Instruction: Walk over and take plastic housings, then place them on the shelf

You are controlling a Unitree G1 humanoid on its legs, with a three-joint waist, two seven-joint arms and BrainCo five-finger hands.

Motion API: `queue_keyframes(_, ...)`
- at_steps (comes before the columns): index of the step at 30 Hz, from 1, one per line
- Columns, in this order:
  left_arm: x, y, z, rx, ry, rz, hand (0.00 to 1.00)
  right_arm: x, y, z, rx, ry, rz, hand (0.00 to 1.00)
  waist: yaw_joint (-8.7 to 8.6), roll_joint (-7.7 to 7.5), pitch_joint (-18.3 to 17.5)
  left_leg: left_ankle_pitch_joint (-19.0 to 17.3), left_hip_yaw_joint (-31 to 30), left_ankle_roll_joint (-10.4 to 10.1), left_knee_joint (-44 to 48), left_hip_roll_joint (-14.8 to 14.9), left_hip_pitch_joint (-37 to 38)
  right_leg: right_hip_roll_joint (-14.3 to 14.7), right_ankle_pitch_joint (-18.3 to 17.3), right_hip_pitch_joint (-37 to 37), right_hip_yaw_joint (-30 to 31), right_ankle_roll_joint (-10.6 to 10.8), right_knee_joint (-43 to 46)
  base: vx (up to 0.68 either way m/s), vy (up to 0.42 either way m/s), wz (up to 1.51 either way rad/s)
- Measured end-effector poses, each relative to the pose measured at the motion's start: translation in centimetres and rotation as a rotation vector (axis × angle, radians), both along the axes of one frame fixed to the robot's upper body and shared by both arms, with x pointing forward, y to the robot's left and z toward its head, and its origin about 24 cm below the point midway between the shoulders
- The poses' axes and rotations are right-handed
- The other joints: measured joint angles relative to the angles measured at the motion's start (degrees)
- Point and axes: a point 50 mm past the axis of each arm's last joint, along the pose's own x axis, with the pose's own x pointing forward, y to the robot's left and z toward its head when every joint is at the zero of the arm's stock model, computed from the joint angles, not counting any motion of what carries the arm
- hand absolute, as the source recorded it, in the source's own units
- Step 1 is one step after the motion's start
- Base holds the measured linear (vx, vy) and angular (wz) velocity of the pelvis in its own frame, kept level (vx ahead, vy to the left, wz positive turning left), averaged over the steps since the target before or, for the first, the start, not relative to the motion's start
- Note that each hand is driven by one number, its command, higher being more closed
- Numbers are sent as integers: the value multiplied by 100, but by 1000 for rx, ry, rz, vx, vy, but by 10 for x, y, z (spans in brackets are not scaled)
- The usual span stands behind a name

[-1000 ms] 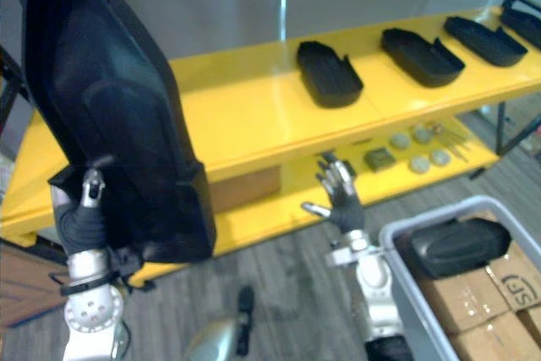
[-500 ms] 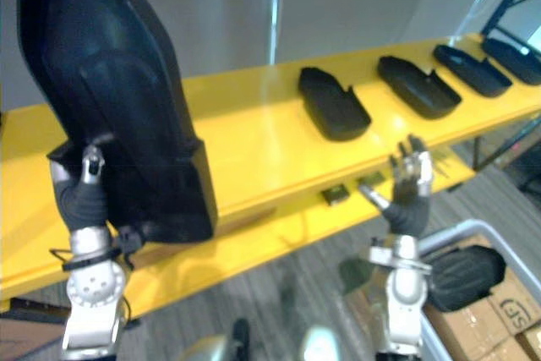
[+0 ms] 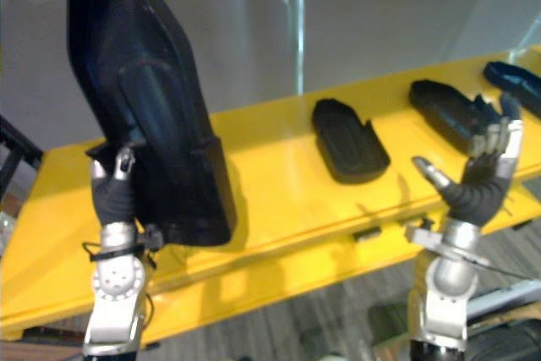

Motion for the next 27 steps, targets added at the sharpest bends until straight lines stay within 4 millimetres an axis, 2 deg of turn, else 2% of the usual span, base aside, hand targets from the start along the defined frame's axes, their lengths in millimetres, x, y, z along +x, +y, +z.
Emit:
queue_keyframes(2, 6, -1, -4, -14, 75, -26, 100, -4, 2, 5, 8, -30, 16, 0, -54, -131, -45, 5, 54, 7, -48, -32, 12, -20, 0, -1, 56, 0, -69, -3, 22, -14)
queue_keyframes(4, 12, -2, -14, -51, 173, -61, 100, -5, 5, 6, 3, -39, 31, 0, -111, -201, -65, 11, 164, 13, -105, -57, 100, -33, -1, 3, 96, -1, -113, 0, 11, -22)
queue_keyframes(9, 36, -15, -47, -126, 430, -130, 100, -6, 9, -6, 18, 37, 76, 0, -200, -194, -93, 35, 364, 20, -268, -112, 200, -56, -11, -6, 225, -18, -187, -28, 6, -22)
queue_keyframes(11, 54, -11, -66, -134, 555, -87, 100, -3, 15, -8, 6, 55, 118, 0, -316, -142, -125, 76, 501, 9, -349, -108, 209, -31, 6, -102, 323, -37, -205, -25, -14, -24)
queue_keyframes(14, 75, 0, -81, -124, 682, -25, 100, -1, 19, -10, 5, 64, 160, 0, -487, -120, -138, 100, 647, -9, -402, -70, 303, 33, 28, -137, 473, -64, -204, 13, -17, -27)
queue_keyframes(21, 115, 29, -70, -148, 767, 62, 100, 5, 26, -15, -65, 126, 286, 0, -775, -80, -141, 110, 929, -23, -466, -65, 462, 65, 47, -191, 726, -76, -198, 0, -10, -19)
queue_keyframes(24, 124, 38, -73, -153, 839, 117, 100, 7, 28, -16, -112, 163, 332, 0, -853, -40, -140, 110, 963, -23, -479, -71, 483, 67, 48, -207, 828, -75, -204, -19, -4, -10)
queue_keyframes(27, 123, 51, -82, -158, 918, 194, 100, 8, 26, -16, -131, 176, 349, 0, -938, 2, -124, 110, 1033, -23, -480, -66, 483, 77, 58, -238, 875, -76, -204, -29, -15, -12)
